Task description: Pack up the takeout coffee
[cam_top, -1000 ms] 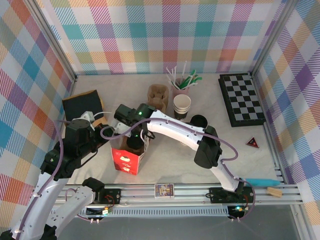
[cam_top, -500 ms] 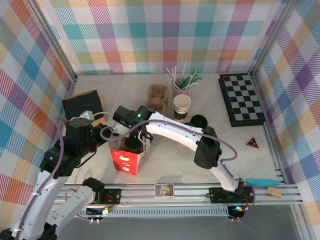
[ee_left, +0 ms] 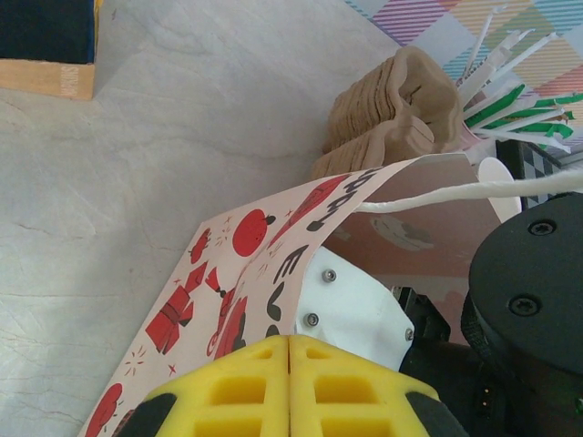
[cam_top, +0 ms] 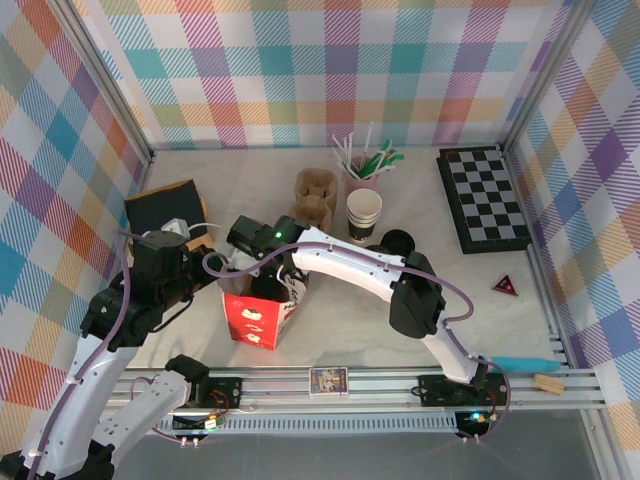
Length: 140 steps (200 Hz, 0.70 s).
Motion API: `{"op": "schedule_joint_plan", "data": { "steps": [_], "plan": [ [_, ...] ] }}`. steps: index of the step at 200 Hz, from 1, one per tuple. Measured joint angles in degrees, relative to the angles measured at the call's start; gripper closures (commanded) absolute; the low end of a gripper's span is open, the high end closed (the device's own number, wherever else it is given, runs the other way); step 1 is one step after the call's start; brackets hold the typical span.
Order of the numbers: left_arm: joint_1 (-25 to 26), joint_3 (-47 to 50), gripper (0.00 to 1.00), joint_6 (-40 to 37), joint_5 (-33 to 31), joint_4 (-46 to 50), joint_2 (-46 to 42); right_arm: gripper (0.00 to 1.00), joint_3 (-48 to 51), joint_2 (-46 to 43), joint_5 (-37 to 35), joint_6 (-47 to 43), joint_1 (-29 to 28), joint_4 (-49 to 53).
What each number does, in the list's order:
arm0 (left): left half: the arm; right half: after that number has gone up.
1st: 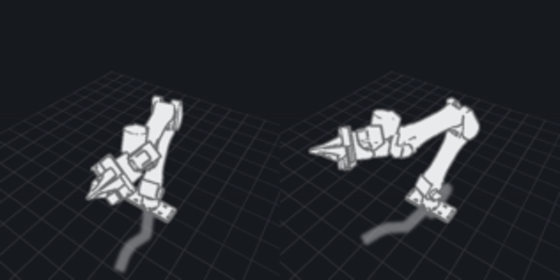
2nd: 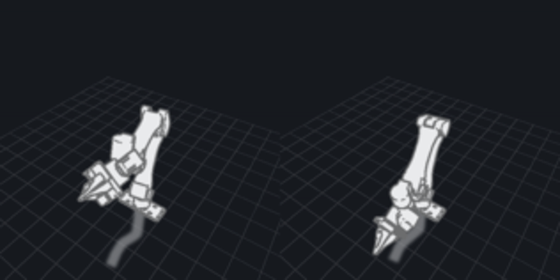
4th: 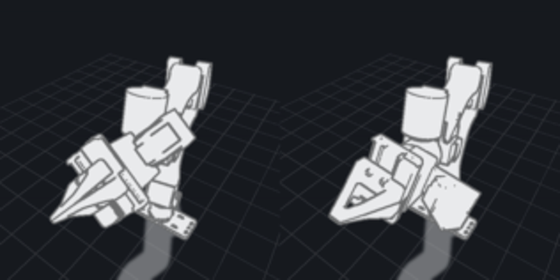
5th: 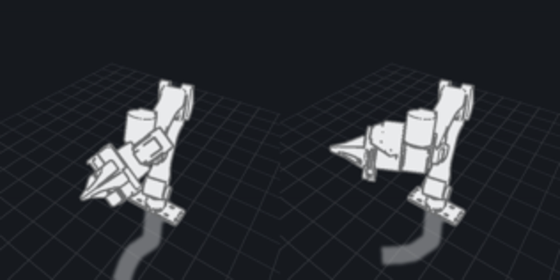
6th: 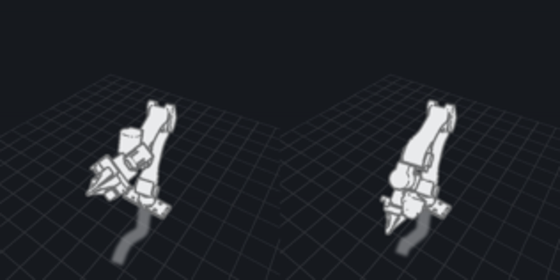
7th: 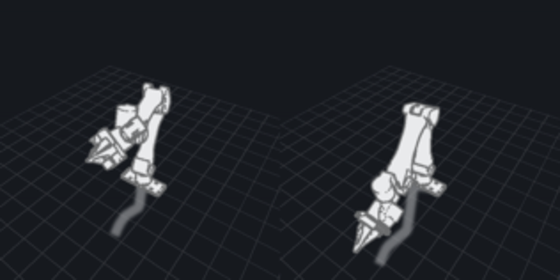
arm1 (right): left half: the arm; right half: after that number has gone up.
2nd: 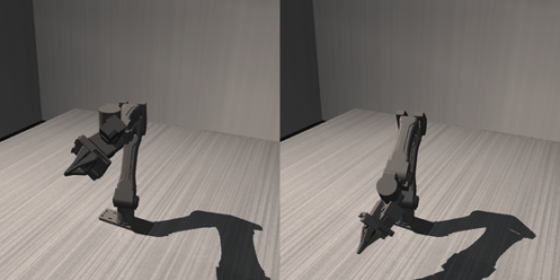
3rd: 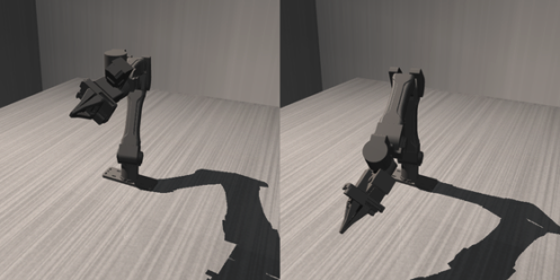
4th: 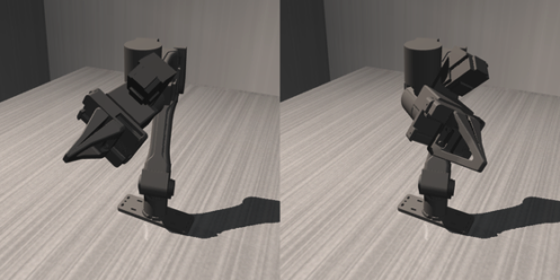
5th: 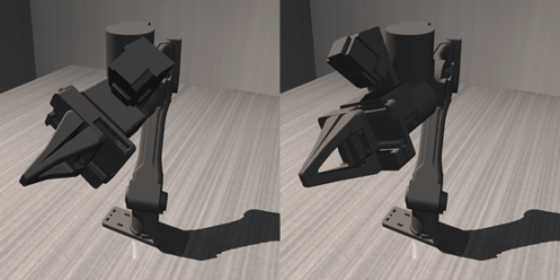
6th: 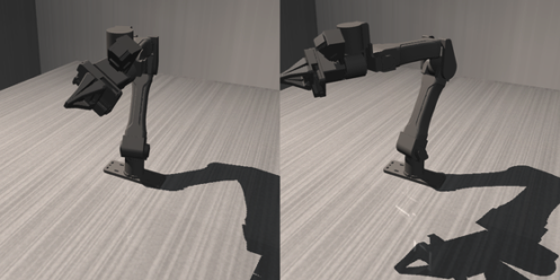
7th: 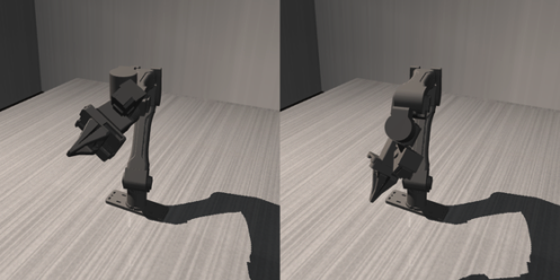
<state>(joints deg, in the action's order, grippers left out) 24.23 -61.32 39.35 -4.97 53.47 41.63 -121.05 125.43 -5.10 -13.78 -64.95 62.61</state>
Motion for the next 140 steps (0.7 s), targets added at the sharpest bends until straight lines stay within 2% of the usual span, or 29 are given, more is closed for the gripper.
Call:
{"op": "schedule_joint_plan", "data": {
  "steps": [13,43,100,127,140],
  "plan": [
    [0.0,-0.02,1.0,0.0,0.22,-0.04,0.0,0.65,0.0,0.0,-0.02,0.0,0.0,-0.13],
    [0.0,-0.02,1.0,0.0,0.55,-0.22,0.09,0.32,-0.24,0.15,0.15,0.15,0.0,-0.11],
    [0.0,-0.26,1.0,-0.24,1.42,-1.75,0.66,0.14,-4.87,0.2,-0.66,0.37,0.22,3.5],
    [0.0,-0.35,1.0,-0.72,1.77,-2.89,0.81,0.11,-5.44,-0.24,-1.09,0.79,0.44,4.7],
    [0.0,-0.35,1.0,-1.09,1.92,-3.04,0.98,0.07,-5.44,-0.5,-1.16,0.87,0.44,5.27]
  ]
}}
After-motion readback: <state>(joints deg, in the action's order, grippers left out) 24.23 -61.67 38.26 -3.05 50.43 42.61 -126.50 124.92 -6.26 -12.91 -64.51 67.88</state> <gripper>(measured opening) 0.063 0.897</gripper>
